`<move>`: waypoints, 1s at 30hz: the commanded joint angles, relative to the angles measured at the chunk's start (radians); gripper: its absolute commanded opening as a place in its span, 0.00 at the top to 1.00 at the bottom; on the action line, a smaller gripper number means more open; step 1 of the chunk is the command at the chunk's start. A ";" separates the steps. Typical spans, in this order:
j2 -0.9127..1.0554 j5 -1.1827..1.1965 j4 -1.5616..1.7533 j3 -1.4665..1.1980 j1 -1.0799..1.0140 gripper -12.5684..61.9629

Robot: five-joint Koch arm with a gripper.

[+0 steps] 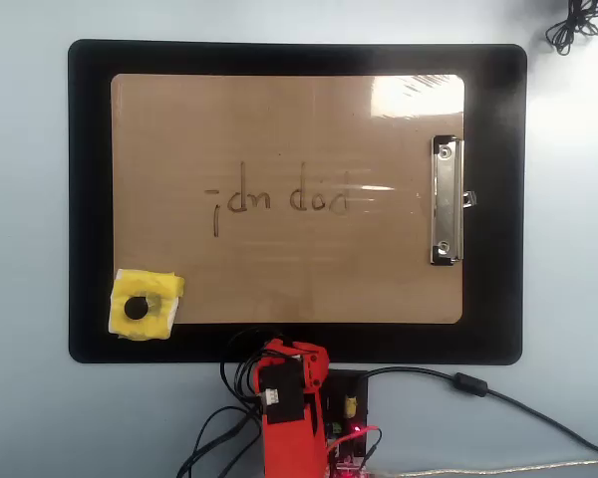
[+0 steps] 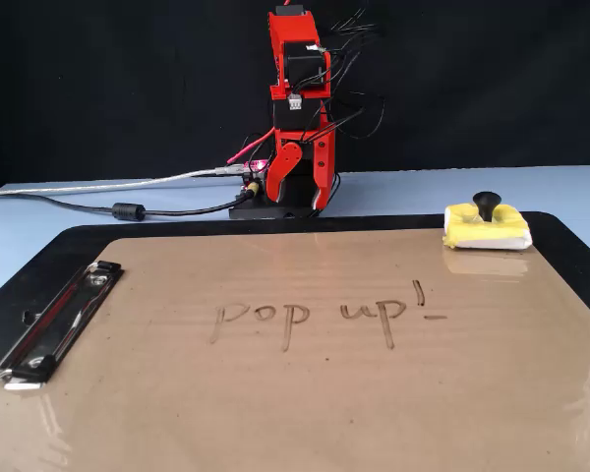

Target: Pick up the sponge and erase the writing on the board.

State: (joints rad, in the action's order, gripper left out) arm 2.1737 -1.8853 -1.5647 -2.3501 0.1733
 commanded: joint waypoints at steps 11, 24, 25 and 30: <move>0.026 -0.014 -0.021 -0.008 0.009 0.37; 0.077 0.034 1.117 0.086 0.609 0.39; 0.066 0.038 1.209 0.087 0.632 0.39; 0.006 0.227 1.482 0.127 0.862 0.40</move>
State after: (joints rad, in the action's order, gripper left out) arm 2.1737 -1.7365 -0.1825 -2.2672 0.9679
